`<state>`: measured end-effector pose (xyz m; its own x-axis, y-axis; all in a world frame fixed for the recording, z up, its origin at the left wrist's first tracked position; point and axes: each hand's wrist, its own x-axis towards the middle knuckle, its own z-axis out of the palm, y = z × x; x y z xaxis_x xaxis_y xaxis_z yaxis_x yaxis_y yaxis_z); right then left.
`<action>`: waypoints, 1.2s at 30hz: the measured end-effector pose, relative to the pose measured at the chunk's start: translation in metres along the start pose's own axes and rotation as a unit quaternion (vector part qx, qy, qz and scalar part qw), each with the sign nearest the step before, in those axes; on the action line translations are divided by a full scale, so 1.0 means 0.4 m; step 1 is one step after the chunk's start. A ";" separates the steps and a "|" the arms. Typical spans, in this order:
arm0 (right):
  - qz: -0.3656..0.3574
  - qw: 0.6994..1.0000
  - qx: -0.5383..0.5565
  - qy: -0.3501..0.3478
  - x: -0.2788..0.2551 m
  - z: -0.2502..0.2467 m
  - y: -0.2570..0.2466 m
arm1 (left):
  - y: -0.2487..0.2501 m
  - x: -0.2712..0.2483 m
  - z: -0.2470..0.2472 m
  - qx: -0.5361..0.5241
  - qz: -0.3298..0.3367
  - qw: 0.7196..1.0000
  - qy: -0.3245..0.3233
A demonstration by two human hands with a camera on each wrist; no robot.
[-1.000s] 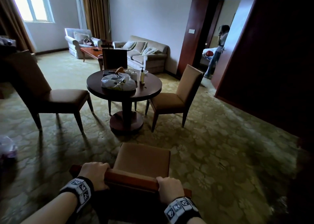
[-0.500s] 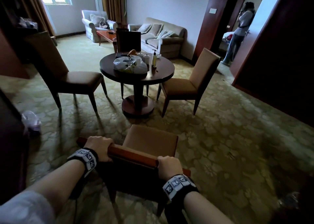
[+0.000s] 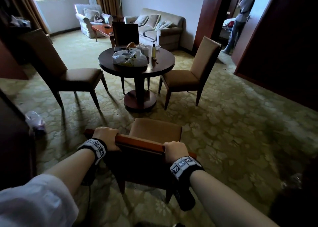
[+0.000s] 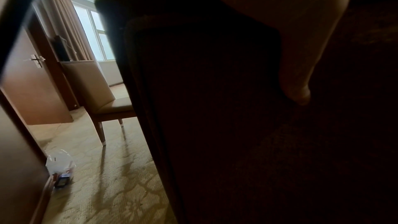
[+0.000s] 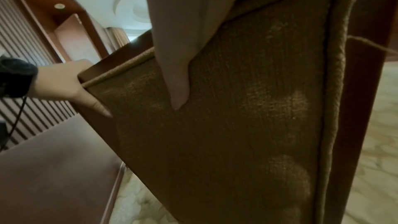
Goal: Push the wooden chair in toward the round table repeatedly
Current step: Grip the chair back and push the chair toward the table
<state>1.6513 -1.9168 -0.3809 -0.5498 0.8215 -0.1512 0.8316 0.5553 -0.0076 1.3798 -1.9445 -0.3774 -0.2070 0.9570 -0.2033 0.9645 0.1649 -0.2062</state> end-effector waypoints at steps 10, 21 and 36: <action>-0.006 1.000 0.008 0.003 -0.001 0.008 0.011 | 0.002 0.001 0.004 0.024 0.011 1.000 0.003; -0.022 1.000 -0.009 0.003 0.035 0.007 0.051 | -0.001 0.035 0.006 0.050 0.049 0.997 0.029; 0.027 0.997 -0.071 -0.027 0.309 -0.074 0.317 | 0.149 0.290 -0.037 0.016 0.060 0.996 0.069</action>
<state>1.6866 -1.7409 -0.3715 -0.4956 0.8450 -0.2009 0.8386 0.5257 0.1424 1.4158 -1.8199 -0.3991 -0.0634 0.9934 -0.0954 0.9748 0.0411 -0.2193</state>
